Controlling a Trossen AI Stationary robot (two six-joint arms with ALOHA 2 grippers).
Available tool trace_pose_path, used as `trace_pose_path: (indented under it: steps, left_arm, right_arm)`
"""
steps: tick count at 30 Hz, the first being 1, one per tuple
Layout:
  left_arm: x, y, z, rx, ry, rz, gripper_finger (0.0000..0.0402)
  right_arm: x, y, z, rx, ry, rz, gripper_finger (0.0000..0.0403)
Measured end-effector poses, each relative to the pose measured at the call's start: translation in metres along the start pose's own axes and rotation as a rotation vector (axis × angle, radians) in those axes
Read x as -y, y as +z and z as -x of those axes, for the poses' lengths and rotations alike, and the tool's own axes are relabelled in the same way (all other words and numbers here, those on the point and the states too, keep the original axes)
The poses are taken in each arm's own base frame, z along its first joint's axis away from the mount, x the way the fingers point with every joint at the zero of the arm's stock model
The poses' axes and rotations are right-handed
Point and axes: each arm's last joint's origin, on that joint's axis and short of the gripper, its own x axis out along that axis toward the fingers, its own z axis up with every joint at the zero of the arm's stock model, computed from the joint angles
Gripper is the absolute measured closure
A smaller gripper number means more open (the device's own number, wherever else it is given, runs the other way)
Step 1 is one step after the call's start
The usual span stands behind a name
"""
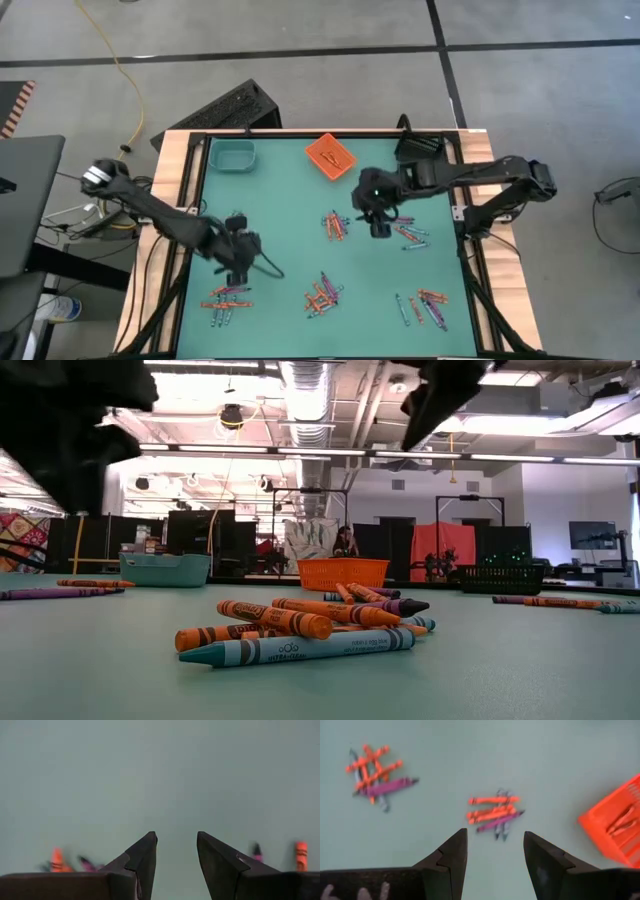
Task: Sort crayons
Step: Put the violet crayon into the black bin
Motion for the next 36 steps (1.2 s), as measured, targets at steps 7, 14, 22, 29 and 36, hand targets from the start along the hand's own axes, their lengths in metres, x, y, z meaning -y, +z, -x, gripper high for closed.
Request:
trace_pose_path:
  steps: [7,14,22,29,36]
  left_arm:
    - [0.039,-0.008,-0.008,-0.027,0.021,0.052,0.0269]
    - [0.06,-0.025,-0.018,-0.082,0.042,0.131,0.0269]
    - [0.071,-0.036,-0.033,-0.137,0.082,0.154,0.0269]
    - [0.072,-0.042,-0.052,-0.222,0.135,0.126,0.0269]
    - [0.07,-0.039,-0.058,-0.23,0.129,0.129,0.027]
  right_arm:
    - [-0.029,-0.004,0.002,-0.052,-0.026,0.034,0.0216]
    - [-0.045,-0.004,0.003,-0.046,-0.045,0.069,0.0216]
    - [-0.047,-0.004,0.004,-0.044,-0.05,0.064,0.0216]
    - [-0.047,-0.003,0.004,-0.038,-0.05,0.063,0.0216]
    - [-0.047,-0.003,0.004,-0.037,-0.05,0.056,0.0216]
